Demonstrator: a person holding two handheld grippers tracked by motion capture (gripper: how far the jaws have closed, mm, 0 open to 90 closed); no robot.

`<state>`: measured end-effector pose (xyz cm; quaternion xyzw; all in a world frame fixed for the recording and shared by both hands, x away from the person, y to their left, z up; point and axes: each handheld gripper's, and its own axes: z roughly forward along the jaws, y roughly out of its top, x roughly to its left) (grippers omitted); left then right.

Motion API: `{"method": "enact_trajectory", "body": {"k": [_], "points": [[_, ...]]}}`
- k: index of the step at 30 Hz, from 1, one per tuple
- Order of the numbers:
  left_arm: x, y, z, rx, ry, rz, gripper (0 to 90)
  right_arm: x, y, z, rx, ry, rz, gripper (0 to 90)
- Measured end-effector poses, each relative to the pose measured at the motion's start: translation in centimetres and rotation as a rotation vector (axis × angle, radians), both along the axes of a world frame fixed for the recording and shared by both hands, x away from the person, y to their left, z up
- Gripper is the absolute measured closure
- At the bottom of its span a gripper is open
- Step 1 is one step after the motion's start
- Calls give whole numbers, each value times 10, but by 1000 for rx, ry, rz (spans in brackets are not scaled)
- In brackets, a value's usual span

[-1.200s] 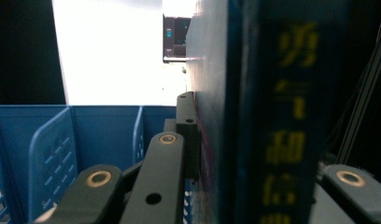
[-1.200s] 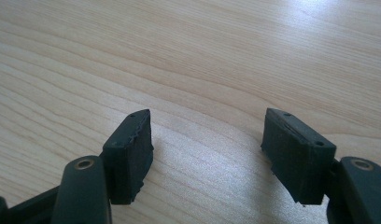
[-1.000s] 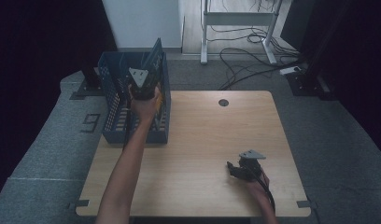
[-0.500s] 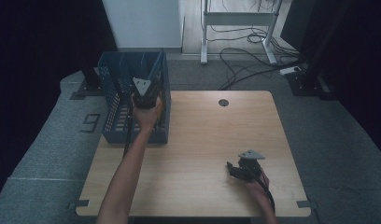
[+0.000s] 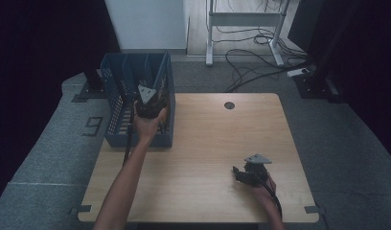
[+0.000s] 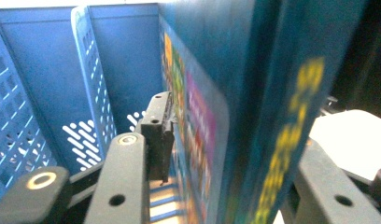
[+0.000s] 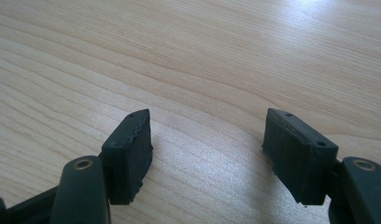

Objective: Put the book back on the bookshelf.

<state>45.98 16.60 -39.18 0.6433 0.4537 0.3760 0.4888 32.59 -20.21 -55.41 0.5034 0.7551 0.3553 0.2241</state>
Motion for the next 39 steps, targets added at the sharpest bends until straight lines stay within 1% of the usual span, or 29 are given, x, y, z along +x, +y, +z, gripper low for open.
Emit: {"method": "enact_trajectory", "body": {"k": [3, 4, 5, 6, 7, 10, 13, 16, 19, 20, 26, 32, 33, 34, 35, 36, 37, 39], "points": [[-1, 3, -1, 1, 7, -7, 561, 0, 0, 0, 0, 0, 0, 320], [-2, 4, -1, -6, 16, -15, 538, 0, 0, 0, 0, 0, 0, 320], [-2, 5, -1, -12, 27, -21, 538, 0, 0, 0, 0, 0, 0, 320], [-3, 7, 0, -14, 28, -23, 510, 0, 0, 0, -1, 0, -1, 320], [-3, 7, 0, -14, 28, -23, 501, 0, 0, 0, -1, 0, -1, 320], [-5, 8, 2, -28, 35, -42, 496, 0, 0, 0, 0, 0, 0, 320], [-6, 8, 3, -25, 52, -55, 485, 0, 0, 0, -1, -1, 0, 320], [-7, 8, 3, -26, 65, -63, 455, 0, 0, 0, 0, 0, 0, 320], [-8, 8, 3, -38, 78, -74, 444, 0, 0, 0, 0, -1, 0, 320], [-8, 8, 3, -48, 87, -83, 440, 0, 0, 0, 0, -1, 0, 320], [-12, 9, 5, -52, 95, -98, 410, 0, 0, 0, 1, -1, 1, 320], [-22, 13, 5, -51, 107, -121, 372, 0, 0, 0, 3, 0, 0, 320], [-24, 13, 4, -54, 105, -125, 372, 0, 0, 0, 3, 0, 0, 320], [-29, 16, 3, -67, 103, -133, 376, 0, 0, 0, 2, -2, 1, 320], [-29, 16, 3, -67, 103, -133, 376, 0, 0, 0, 2, -2, 1, 320], [-34, 18, 0, -71, 110, -148, 375, 0, 0, 0, 2, -2, 1, 320], [-34, 18, 0, -71, 110, -148, 373, 0, 0, 0, 2, -2, 1, 320], [-39, 20, -3, -65, 119, -162, 373, 0, 0, 0, 1, -2, 0, 320]]}}
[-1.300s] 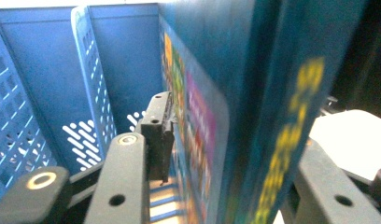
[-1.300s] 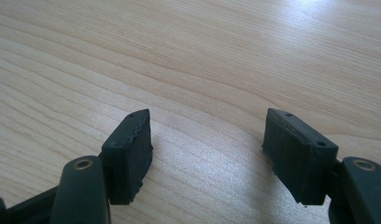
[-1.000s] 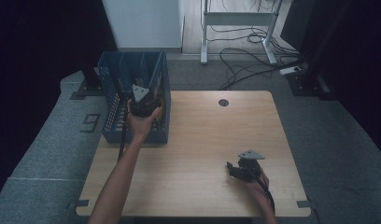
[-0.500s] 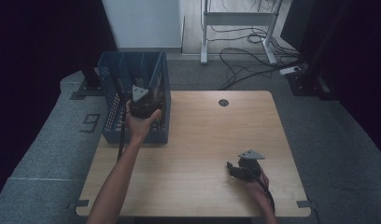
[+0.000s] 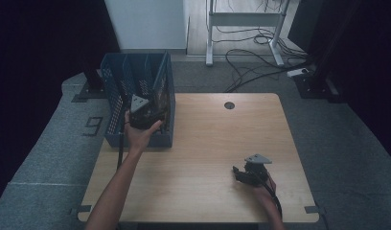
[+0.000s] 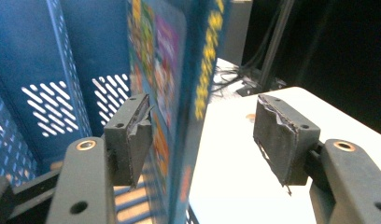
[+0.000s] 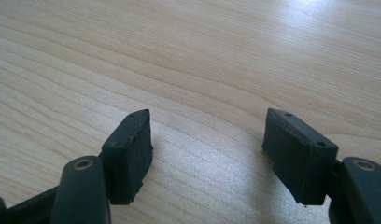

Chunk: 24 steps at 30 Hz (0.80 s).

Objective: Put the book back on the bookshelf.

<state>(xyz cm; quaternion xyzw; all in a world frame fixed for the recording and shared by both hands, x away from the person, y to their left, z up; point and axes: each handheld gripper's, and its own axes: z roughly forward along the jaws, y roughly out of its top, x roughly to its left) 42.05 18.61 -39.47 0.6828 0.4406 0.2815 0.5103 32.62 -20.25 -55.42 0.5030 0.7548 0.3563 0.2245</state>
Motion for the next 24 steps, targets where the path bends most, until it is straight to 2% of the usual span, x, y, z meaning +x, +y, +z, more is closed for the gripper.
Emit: {"method": "enact_trajectory", "body": {"k": [1, 2, 3, 4, 8, 9, 15, 20, 24], "points": [[-6, 2, -3, -4, 10, -19, 369, 0, 0, 0, -1, 2, 1, 320], [-6, 2, -3, -4, 10, -19, 367, 0, 0, 0, -1, 2, 1, 320], [-14, 5, -7, -2, 17, -33, 367, 0, 0, 0, -1, 2, 1, 320], [-14, 5, -7, -2, 17, -33, 366, 0, 0, 0, -1, 2, 1, 320], [-29, 11, -14, -6, 30, -60, 365, 0, 0, 0, -1, 2, -1, 320], [-37, 13, -17, -12, 36, -76, 363, 0, 0, 0, -1, 2, -2, 320], [-53, 17, -26, -10, 56, -111, 362, 0, 1, 0, 0, 4, -3, 320], [-68, 22, -37, -5, 90, -145, 359, 0, 1, 0, -2, 3, -1, 319], [-81, 24, -47, 7, 98, -157, 352, 0, 1, 0, -2, 3, -1, 320]]}}
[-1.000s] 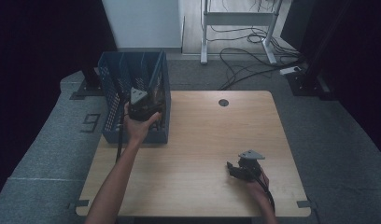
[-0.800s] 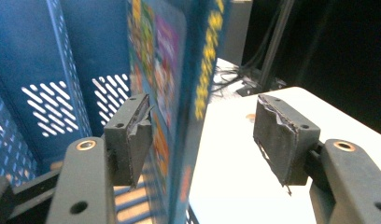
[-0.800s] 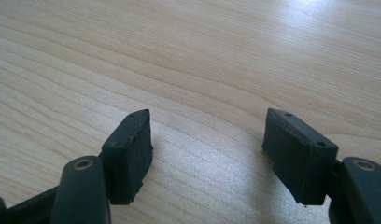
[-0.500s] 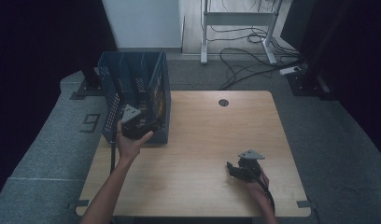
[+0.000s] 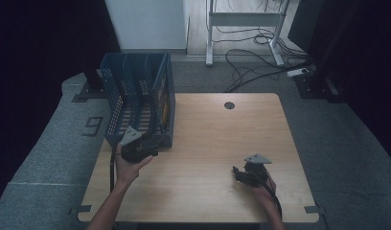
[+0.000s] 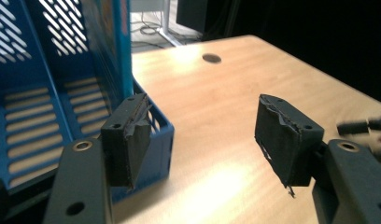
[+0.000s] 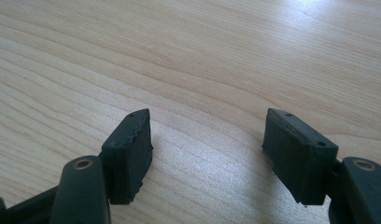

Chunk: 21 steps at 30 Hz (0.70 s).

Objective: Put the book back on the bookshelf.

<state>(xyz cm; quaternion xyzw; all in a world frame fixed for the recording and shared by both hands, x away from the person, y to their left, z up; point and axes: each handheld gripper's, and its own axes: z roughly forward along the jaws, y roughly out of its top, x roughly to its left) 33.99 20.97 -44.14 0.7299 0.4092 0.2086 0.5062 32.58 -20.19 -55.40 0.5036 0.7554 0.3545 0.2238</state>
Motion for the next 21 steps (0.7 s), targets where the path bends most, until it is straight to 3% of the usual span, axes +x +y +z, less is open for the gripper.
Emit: {"method": "enact_trajectory", "body": {"k": [2, 4, 9, 13, 18, 21], "points": [[-6, 1, -4, -3, 6, -10, 350, 0, 0, 0, -1, -1, 0, 320], [-11, 3, -10, -33, 19, -20, 351, 0, 0, 0, -1, -1, 0, 320], [-23, 7, -27, -44, 48, -36, 350, 0, 0, 0, -1, -1, 0, 320], [-32, 10, -45, -21, 77, -53, 349, 0, 0, 0, -2, -2, 0, 320], [-36, 11, -55, -21, 95, -70, 350, 0, 0, 0, -3, -2, 0, 320], [-36, 11, -58, 7, 108, -86, 350, 0, 0, 0, -3, -2, -1, 320]]}}
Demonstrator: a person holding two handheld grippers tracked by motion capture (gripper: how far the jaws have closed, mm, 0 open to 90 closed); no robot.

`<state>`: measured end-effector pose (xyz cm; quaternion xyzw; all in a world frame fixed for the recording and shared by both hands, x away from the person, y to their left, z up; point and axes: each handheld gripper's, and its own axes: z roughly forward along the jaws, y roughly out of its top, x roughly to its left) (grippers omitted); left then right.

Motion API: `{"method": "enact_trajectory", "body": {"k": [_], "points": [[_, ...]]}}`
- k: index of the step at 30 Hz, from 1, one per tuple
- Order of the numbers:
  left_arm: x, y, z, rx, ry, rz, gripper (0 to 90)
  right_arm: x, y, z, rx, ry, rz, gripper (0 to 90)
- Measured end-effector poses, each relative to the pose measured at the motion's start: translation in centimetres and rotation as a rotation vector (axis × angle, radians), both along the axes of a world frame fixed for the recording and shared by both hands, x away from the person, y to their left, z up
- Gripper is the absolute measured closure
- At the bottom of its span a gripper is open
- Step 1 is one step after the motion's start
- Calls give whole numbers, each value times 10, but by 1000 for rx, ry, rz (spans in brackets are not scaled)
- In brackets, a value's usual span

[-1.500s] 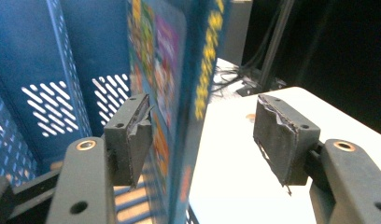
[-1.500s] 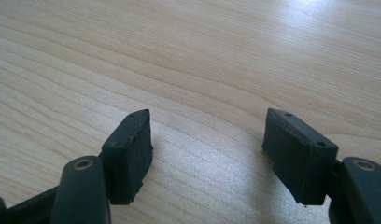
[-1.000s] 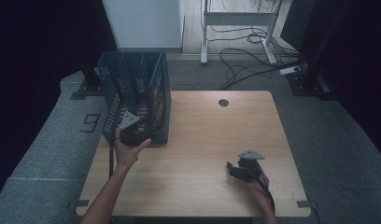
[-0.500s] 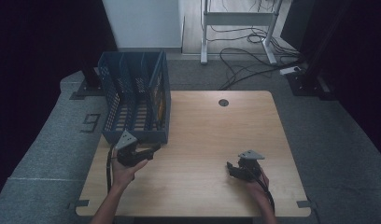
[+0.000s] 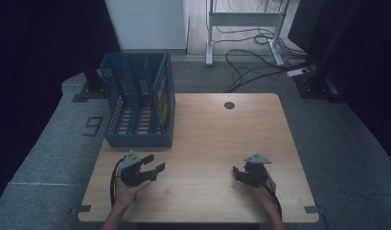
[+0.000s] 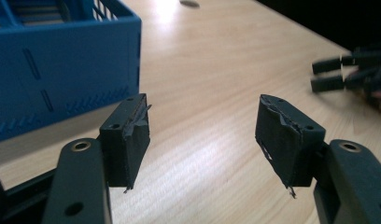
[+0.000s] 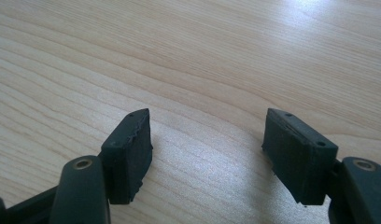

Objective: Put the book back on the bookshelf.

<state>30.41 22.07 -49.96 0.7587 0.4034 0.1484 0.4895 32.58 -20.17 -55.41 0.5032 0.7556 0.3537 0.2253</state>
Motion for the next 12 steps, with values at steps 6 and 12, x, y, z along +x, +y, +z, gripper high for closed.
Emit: {"method": "enact_trajectory", "body": {"k": [6, 12], "points": [[-2, -1, -9, 44, 13, -6, 345, 0, 0, 0, 0, 0, 0, 320], [-1, -2, -13, 59, 25, 3, 329, 0, 0, 0, 1, 0, -1, 319]]}}
